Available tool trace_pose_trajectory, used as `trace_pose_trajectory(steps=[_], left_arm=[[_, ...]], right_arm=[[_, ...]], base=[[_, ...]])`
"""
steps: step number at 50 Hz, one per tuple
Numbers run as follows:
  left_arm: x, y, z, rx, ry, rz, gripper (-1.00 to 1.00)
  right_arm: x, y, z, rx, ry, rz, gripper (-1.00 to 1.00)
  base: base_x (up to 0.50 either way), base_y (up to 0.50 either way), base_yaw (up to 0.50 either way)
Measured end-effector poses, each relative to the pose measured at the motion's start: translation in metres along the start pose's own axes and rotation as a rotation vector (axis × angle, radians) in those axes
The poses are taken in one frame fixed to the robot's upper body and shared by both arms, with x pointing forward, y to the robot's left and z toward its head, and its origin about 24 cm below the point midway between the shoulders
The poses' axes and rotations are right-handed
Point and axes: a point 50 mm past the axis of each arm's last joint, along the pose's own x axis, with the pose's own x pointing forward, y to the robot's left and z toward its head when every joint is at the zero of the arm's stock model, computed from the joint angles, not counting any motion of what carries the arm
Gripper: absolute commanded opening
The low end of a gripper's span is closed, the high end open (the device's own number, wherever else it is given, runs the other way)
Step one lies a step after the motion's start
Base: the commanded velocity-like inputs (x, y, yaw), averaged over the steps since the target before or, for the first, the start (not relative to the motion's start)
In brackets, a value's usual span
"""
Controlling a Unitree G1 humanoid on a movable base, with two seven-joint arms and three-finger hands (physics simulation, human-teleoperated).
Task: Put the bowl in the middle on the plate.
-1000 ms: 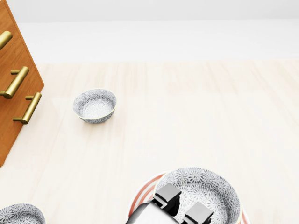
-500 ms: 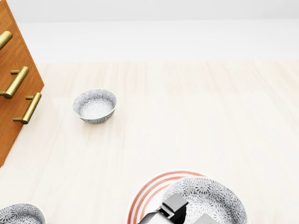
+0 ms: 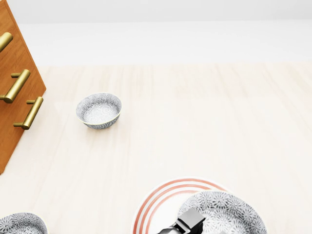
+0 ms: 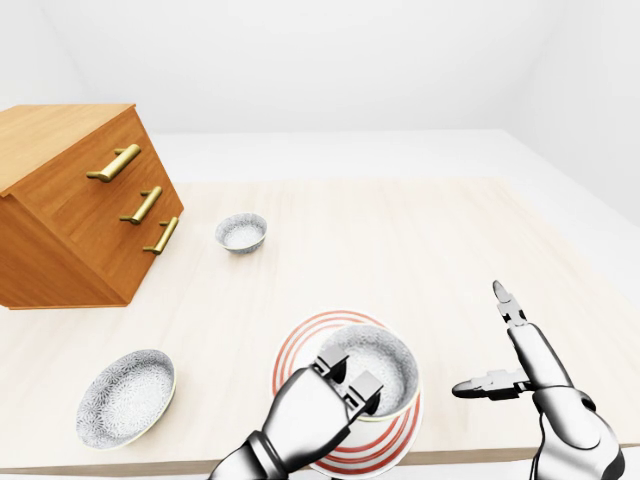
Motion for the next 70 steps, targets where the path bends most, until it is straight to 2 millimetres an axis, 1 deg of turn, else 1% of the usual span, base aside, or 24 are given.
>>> trace_pose_trajectory(steps=[7, 13, 27, 34, 57, 70], left_arm=[[0.002, -0.005, 0.0, -0.005, -0.001, -0.004, -1.0], [0.003, -0.008, -0.005, -0.003, 0.012, -0.011, -1.0], [0.01, -0.017, -0.031, 0.013, 0.105, -0.013, -1.0], [0.012, -0.022, -0.039, 0.017, 0.139, -0.018, -1.0], [0.014, -0.028, -0.053, 0.02, 0.19, -0.035, -1.0], [0.011, -0.031, -0.057, 0.014, 0.209, -0.048, -1.0]], right_arm=[[0.0, 0.0, 0.0, 0.0, 0.0, 0.0, 1.0], [0.0, 0.0, 0.0, -0.001, -0.001, 0.0, 1.0], [0.0, 0.0, 0.001, -0.001, -0.001, 0.0, 1.0], [0.0, 0.0, 0.0, -0.001, -0.001, 0.0, 1.0], [0.0, 0.0, 0.0, 0.001, 0.001, -0.001, 1.0], [0.001, 0.0, 0.0, 0.001, 0.001, -0.002, 1.0]], base=[[0.0, 0.0, 0.0], [0.0, 0.0, 0.0], [0.0, 0.0, 0.0], [0.0, 0.0, 0.0], [0.0, 0.0, 0.0], [0.0, 0.0, 0.0]])
